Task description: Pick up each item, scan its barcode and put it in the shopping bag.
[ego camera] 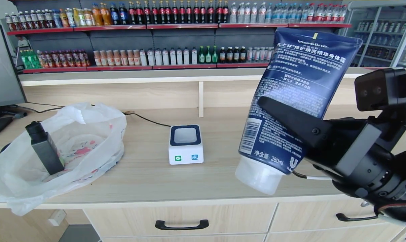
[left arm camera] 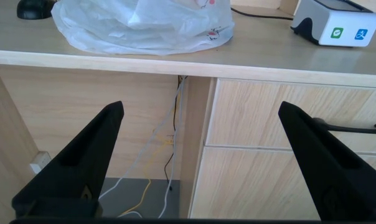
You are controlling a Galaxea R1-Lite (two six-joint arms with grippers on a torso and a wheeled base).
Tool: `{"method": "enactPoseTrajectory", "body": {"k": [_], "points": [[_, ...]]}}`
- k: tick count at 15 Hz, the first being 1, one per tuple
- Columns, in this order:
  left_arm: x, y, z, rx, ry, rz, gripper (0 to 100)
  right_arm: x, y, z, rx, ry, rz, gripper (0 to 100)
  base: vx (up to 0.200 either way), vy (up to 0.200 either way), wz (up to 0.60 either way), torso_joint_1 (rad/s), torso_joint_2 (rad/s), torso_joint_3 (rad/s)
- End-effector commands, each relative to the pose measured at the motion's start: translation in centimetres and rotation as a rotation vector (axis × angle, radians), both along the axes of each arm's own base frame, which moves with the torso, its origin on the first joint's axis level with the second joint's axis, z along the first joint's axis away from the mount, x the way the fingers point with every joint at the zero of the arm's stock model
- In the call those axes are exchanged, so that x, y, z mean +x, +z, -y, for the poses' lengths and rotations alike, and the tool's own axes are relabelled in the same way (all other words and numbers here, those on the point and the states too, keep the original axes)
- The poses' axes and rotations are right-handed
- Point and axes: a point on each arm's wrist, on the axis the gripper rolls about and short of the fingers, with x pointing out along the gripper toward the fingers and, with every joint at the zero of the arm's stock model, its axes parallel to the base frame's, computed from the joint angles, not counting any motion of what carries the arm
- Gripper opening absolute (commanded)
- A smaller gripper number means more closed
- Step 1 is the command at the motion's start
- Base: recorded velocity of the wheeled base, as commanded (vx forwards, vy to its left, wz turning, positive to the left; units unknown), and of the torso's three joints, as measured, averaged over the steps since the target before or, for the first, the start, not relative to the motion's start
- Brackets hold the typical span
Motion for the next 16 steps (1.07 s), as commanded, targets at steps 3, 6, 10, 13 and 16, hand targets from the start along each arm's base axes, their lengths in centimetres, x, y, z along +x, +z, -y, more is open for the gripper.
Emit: {"method": "enactPoseTrajectory", "body": {"k": [3, 6, 10, 13, 16], "points": [[0.0, 0.0, 0.0, 0.0, 0.0, 0.0, 100, -1.4, 1.1, 0.1, 0.029, 0.034, 0.041, 0, 0.0, 0.0, 0.0, 0.0, 0.0, 0.0], [0.0, 0.0, 0.0, 0.0, 0.0, 0.0, 100, -1.6, 1.6, -0.1, 0.042, 0.045, 0.057, 0, 0.0, 0.0, 0.0, 0.0, 0.0, 0.0], [0.0, 0.0, 0.0, 0.0, 0.0, 0.0, 100, -4.7, 2.2, 1.1, 0.072, 0.115, 0.078, 0, 0.0, 0.0, 0.0, 0.0, 0.0, 0.0], [0.0, 0.0, 0.0, -0.002, 0.0, 0.0, 100, -5.0, 2.6, 1.5, 0.089, 0.118, 0.088, 0, 0.0, 0.0, 0.0, 0.0, 0.0, 0.0], [0.0, 0.0, 0.0, -0.002, 0.0, 0.0, 100, -4.9, 3.4, 1.4, 0.115, 0.119, 0.109, 0, 0.0, 0.0, 0.0, 0.0, 0.0, 0.0]]}}
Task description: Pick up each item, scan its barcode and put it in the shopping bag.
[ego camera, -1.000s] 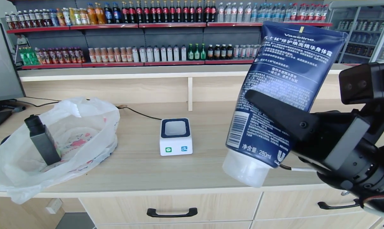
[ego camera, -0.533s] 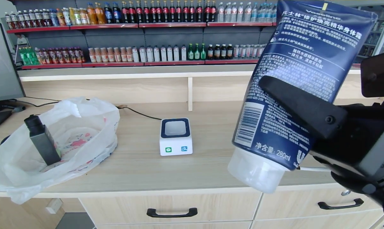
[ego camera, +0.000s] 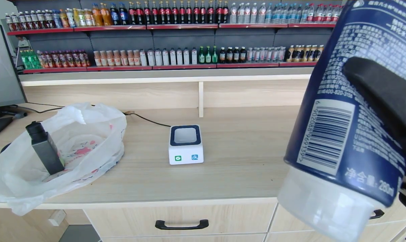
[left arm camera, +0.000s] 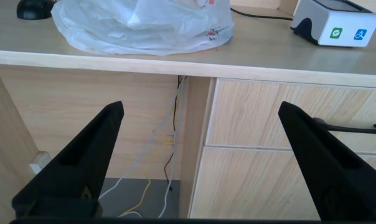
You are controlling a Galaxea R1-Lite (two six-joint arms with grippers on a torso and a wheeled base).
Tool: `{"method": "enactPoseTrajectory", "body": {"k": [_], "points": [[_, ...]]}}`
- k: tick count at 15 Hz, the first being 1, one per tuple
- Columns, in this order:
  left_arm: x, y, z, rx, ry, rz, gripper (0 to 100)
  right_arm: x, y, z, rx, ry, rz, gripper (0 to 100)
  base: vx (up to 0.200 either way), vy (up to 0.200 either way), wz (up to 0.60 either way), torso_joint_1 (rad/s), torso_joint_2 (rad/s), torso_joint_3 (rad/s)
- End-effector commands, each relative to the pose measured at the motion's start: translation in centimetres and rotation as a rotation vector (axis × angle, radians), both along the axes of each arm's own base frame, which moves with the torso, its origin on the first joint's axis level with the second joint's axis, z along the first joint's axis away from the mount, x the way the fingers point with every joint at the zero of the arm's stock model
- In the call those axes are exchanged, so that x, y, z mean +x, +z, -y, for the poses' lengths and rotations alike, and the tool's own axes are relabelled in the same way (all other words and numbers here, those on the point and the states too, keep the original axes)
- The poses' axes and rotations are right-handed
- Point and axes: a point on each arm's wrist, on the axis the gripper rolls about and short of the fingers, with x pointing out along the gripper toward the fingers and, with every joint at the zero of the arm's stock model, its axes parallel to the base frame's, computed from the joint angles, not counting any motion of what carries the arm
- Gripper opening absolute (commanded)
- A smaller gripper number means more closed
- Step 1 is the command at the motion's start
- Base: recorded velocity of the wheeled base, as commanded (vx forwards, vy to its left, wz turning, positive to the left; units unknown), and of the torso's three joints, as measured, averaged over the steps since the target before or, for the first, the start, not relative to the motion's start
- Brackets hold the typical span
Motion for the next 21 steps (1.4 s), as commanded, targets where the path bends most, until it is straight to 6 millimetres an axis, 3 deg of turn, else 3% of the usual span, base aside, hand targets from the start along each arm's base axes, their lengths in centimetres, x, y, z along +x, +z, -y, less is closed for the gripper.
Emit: {"method": "enactPoseTrajectory", "body": {"k": [1, 18, 21], "points": [[0.0, 0.0, 0.0, 0.001, 0.0, 0.0, 100, -0.1, 0.18, 0.1, 0.006, 0.0, 0.006, 0, 0.0, 0.0, 0.0, 0.0, 0.0, 0.0], [0.0, 0.0, 0.0, -0.001, 0.002, 0.0, 100, -0.17, 0.19, 0.22, 0.006, -0.004, 0.011, 0, 0.0, 0.0, 0.0, 0.0, 0.0, 0.0], [0.0, 0.0, 0.0, -0.001, 0.002, 0.0, 100, 0.41, -0.58, -0.25, -0.027, -0.021, 0.002, 0, 0.0, 0.0, 0.0, 0.0, 0.0, 0.0]]}}
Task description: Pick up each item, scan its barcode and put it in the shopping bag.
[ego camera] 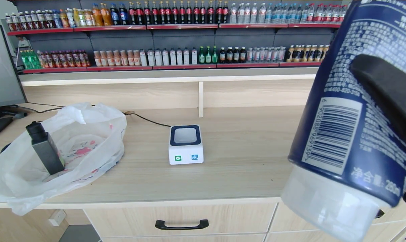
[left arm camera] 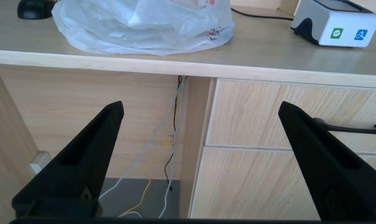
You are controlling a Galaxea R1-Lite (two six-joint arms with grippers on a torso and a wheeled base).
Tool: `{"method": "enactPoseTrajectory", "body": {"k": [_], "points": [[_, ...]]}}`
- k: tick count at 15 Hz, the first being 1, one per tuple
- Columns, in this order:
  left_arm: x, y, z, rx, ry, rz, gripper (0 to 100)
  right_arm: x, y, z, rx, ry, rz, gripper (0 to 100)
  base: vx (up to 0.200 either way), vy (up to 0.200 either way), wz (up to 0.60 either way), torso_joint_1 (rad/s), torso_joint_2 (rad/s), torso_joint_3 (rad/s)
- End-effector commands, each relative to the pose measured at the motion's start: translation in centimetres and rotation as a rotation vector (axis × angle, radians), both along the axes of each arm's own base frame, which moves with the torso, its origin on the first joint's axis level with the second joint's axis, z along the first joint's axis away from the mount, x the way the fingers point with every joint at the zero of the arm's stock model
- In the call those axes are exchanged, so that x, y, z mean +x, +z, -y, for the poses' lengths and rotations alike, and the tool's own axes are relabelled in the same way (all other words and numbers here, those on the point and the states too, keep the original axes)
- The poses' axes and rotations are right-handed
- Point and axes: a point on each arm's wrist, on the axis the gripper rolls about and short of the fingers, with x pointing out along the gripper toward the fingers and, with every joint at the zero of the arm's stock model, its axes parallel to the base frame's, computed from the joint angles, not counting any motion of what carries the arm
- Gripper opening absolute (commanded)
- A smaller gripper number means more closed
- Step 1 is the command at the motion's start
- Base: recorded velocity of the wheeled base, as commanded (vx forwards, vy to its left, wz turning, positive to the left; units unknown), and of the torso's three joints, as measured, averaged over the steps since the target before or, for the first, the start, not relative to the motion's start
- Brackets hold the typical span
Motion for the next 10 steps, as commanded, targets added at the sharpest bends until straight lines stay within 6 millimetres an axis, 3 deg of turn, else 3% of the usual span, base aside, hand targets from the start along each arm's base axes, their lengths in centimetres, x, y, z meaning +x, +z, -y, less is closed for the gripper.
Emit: {"method": "enactPoseTrajectory", "body": {"k": [1, 6, 8, 10], "points": [[0.0, 0.0, 0.0, -0.001, 0.0, 0.0, 100, 0.9, -1.0, -0.7, -0.047, -0.036, 0.002, 0, 0.0, 0.0, 0.0, 0.0, 0.0, 0.0], [0.0, 0.0, 0.0, 0.002, -0.001, -0.001, 100, 3.8, -4.0, -1.8, -0.211, -0.21, 0.101, 0, 0.0, 0.0, 0.0, 0.0, 0.0, 0.0], [0.0, 0.0, 0.0, 0.002, -0.001, 0.0, 100, 6.9, -5.6, -0.7, -0.329, -0.403, 0.195, 0, 0.0, 0.0, 0.0, 0.0, 0.0, 0.0], [0.0, 0.0, 0.0, 0.001, -0.001, 0.0, 100, 8.5, -6.5, 0.5, -0.421, -0.543, 0.277, 0, 0.0, 0.0, 0.0, 0.0, 0.0, 0.0]]}}
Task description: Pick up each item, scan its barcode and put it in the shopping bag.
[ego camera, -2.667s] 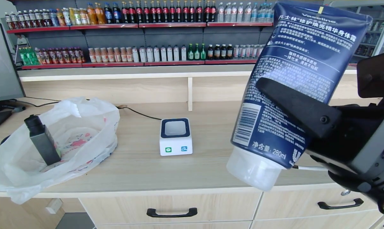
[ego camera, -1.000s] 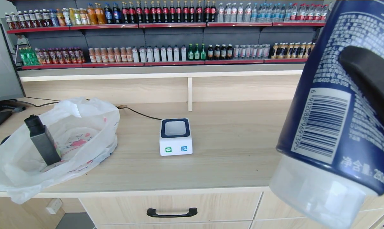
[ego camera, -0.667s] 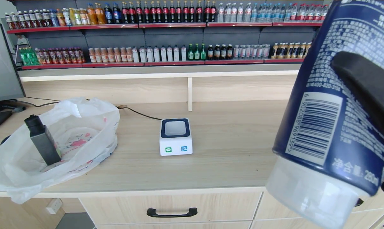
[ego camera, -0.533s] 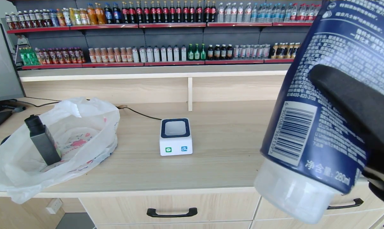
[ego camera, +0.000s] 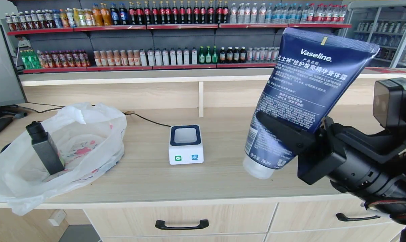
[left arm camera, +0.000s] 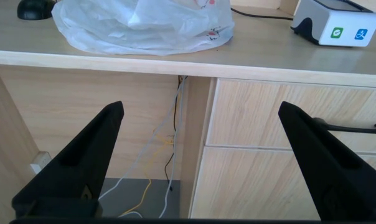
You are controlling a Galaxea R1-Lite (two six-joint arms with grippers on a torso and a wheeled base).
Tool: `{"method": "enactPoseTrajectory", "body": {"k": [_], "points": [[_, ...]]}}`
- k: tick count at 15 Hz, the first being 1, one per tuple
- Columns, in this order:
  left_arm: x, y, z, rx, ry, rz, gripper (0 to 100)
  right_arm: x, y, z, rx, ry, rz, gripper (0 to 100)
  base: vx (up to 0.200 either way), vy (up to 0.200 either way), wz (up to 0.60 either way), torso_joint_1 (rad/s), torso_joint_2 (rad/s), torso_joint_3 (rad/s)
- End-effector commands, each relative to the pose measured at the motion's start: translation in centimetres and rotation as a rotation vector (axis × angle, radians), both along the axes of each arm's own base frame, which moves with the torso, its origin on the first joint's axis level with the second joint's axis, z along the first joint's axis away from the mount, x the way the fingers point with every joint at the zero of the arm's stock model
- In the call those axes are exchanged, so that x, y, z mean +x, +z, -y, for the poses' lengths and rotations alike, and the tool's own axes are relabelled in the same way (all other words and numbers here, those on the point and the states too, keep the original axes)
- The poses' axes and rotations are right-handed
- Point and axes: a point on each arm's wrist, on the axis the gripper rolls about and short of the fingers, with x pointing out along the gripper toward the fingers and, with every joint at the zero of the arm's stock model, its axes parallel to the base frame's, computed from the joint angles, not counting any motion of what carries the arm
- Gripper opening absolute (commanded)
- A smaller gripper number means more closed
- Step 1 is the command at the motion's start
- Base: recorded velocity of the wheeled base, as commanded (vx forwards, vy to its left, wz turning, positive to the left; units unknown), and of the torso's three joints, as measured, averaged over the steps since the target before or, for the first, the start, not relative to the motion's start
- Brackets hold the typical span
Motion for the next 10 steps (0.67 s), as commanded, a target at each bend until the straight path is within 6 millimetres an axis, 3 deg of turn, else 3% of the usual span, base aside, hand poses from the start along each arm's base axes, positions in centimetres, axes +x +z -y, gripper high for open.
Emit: {"method": "enactPoseTrajectory", "body": {"k": [1, 7, 10], "points": [[0.0, 0.0, 0.0, -0.001, 0.0, 0.0, 100, 2.0, -1.7, 0.6, -0.081, -0.102, 0.009, 0, 0.0, 0.0, 0.0, 0.0, 0.0, 0.0], [0.0, 0.0, 0.0, -0.001, 0.0, 0.0, 100, 3.6, -2.4, 1.8, -0.18, -0.474, 0.087, 0, 0.0, 0.0, 0.0, 0.0, 0.0, 0.0], [0.0, 0.0, 0.0, -0.001, 0.0, 0.0, 100, 4.4, -2.3, 1.7, -0.163, -0.49, 0.08, 0, -0.2, 0.0, 0.0, 0.004, 0.0, 0.001]]}}
